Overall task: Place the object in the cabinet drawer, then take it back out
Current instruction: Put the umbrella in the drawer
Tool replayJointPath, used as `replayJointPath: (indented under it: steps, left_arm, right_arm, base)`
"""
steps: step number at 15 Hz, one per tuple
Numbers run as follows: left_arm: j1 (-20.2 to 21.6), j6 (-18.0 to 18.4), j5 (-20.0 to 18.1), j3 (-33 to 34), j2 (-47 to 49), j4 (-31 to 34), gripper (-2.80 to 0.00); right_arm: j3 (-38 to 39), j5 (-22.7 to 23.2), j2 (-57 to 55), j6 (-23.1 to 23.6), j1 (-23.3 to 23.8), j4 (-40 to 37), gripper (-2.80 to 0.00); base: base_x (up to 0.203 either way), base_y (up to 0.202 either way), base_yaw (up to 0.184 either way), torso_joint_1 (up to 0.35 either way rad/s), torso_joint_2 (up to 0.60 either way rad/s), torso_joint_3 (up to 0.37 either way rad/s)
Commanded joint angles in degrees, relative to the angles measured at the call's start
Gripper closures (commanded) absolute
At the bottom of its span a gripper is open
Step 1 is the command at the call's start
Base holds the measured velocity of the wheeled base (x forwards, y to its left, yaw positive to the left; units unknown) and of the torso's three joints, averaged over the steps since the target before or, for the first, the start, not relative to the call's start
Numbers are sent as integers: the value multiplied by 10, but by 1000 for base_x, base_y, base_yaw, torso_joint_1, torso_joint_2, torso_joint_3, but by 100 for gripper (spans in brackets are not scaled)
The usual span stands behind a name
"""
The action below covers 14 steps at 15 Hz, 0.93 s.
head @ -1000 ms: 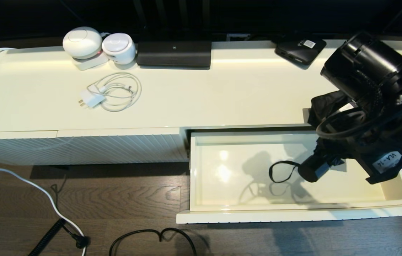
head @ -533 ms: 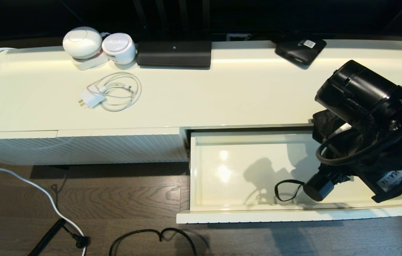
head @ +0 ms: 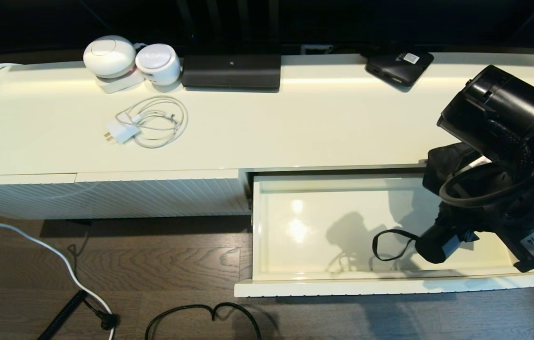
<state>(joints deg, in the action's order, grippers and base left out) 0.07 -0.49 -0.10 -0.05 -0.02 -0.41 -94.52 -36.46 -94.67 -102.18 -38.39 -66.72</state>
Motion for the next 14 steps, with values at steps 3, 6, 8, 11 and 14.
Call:
replayJointPath:
  steps: [3, 6, 8, 11, 14]
  left_arm:
    - [0, 0, 0, 0, -2, 0, 0]
    - [0, 0, 0, 0, -2, 0, 0]
    - [0, 0, 0, 0, -2, 0, 0]
    - [0, 0, 0, 0, -2, 0, 0]
    - [0, 0, 0, 0, -2, 0, 0]
  right_arm:
    - [-10, -3, 1, -24, -2, -39, 0]
    - [2, 0, -29, -36, 1, -34, 0]
    - [29, 0, -51, -41, 1, -5, 0]
    - [35, -3, -73, -38, 4, 11, 0]
    - [36, -4, -96, -35, 4, 19, 0]
  base:
    - [0, 0, 0, 0, 0, 0]
    - [0, 0, 0, 0, 0, 0]
    - [0, 0, 0, 0, 0, 0]
    - [0, 0, 0, 0, 0, 0]
    - [0, 0, 0, 0, 0, 0]
